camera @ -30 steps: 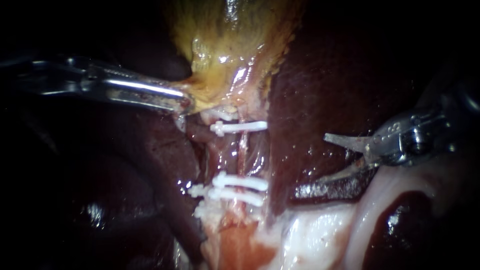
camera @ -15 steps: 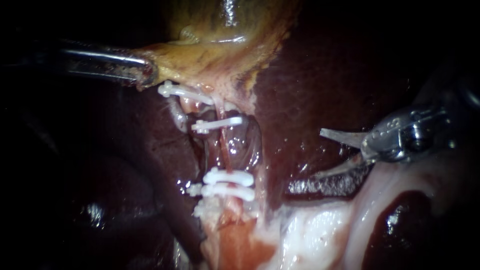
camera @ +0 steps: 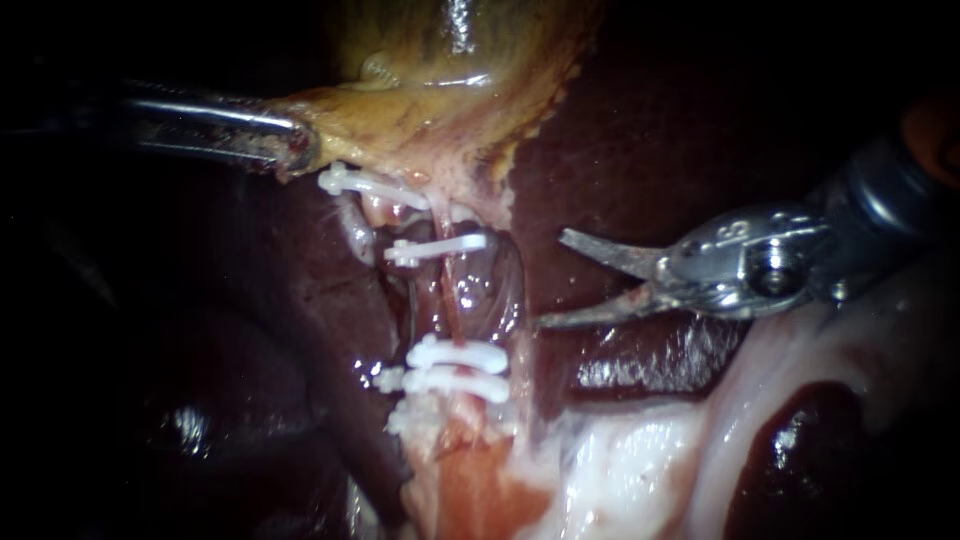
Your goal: Go to the cutting position right tube
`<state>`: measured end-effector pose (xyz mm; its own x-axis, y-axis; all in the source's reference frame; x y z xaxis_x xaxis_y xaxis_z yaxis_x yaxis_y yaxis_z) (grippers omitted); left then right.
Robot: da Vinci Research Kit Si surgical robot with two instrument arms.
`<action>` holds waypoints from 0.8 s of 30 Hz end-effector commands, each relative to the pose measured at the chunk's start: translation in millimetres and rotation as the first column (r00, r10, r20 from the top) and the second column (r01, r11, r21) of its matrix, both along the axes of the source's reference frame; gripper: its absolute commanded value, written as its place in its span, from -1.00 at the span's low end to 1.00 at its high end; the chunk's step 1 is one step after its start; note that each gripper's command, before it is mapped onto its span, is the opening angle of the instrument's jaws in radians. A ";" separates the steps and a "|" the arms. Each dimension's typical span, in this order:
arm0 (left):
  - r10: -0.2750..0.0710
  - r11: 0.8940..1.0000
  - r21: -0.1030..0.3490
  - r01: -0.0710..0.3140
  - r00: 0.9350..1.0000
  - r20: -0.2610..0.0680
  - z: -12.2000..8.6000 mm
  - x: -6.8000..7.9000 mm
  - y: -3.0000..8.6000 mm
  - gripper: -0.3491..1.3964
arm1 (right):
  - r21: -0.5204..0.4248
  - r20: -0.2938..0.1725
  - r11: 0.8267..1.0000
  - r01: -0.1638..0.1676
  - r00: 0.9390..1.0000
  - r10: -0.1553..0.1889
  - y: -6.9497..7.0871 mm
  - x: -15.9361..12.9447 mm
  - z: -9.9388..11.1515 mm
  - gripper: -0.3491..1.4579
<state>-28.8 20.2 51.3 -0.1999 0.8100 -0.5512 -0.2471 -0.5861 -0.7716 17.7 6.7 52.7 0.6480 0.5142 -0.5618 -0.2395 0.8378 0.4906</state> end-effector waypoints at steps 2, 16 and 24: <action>-0.001 1.000 0.000 0.001 1.000 -0.001 0.0 -0.1 0.0 -1.00 | 0.008 -0.003 1.000 0.007 1.000 -0.007 -0.2 0.6 0.3 0.97; -0.002 1.000 0.000 0.002 1.000 -0.001 -0.1 -0.2 0.0 -1.00 | 0.075 -0.024 0.997 0.025 0.999 -0.023 -0.9 4.3 3.5 0.97; -0.002 1.000 0.000 0.002 1.000 -0.002 -0.1 -0.3 0.0 -1.00 | 0.123 -0.044 0.991 0.042 0.998 -0.037 -1.7 6.8 5.1 0.97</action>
